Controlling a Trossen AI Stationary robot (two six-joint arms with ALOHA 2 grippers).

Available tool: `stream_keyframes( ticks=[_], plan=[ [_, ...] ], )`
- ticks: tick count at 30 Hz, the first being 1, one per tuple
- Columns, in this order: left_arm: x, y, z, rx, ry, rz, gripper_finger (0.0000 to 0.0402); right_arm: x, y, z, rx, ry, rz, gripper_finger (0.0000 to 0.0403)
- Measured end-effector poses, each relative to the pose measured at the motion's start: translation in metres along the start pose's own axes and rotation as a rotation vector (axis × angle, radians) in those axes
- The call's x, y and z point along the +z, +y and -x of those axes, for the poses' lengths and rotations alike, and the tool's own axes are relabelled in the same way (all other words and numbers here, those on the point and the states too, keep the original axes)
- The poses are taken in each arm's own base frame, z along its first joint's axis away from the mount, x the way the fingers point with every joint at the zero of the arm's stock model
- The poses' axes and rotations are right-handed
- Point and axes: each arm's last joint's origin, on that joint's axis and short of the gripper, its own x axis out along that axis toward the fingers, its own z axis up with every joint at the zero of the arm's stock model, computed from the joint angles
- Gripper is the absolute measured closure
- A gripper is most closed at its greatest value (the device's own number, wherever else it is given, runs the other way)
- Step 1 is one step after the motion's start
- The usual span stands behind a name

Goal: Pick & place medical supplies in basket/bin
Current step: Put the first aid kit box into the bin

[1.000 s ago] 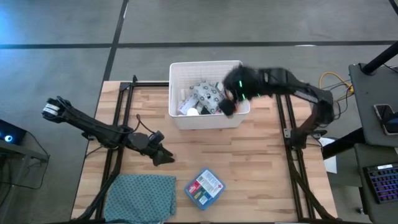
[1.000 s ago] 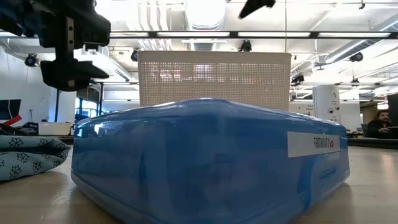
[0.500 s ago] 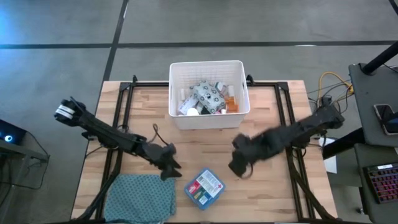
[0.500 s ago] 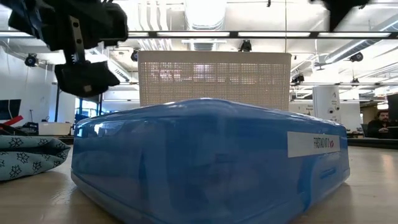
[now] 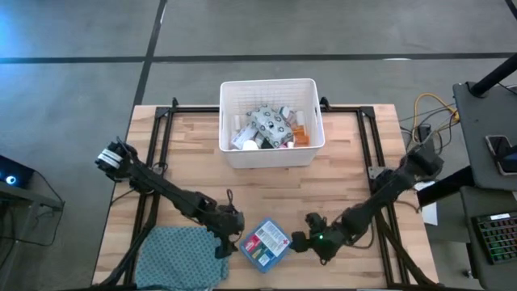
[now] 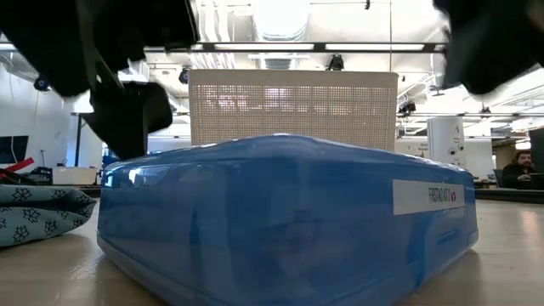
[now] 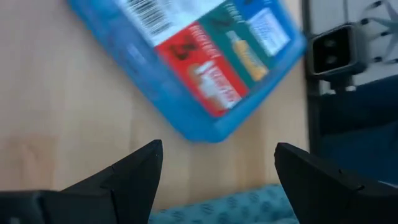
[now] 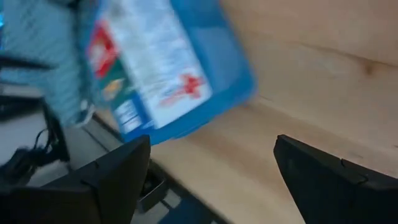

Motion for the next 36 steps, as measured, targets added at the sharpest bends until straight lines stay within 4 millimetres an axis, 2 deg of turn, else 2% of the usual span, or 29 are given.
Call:
stream_keyframes(
  ticks=[5,12,19,24,29,32,36],
  plan=[
    [0.0,-0.004,0.0,-0.008,-0.001,-0.008,0.0114,-0.005,-0.018,-0.028,-0.061,-0.035,-0.042,0.0071],
    [-0.01,0.005,-0.006,0.017,0.036,-0.001,0.0114,-0.006,-0.001,-0.045,-0.036,-0.048,-0.021,0.0072],
    [-0.017,0.012,-0.012,-0.02,-0.016,0.0,0.0114,0.028,0.015,-0.052,-0.001,-0.176,0.014,0.0076],
    [-0.018,0.023,-0.013,0.008,-0.034,0.06,0.0114,0.055,0.032,-0.058,0.023,-0.115,0.101,0.0079],
    [-0.022,0.03,-0.013,0.046,0.004,0.096,0.0114,0.074,0.034,-0.047,-0.068,-0.155,0.139,0.0081],
    [-0.022,0.029,-0.013,0.046,0.005,0.097,0.0114,0.075,0.032,-0.031,-0.141,-0.156,0.153,0.008],
    [-0.022,0.029,-0.013,0.046,0.006,0.1,0.0114,0.067,0.033,-0.004,-0.169,-0.091,0.158,0.0085]
  ],
)
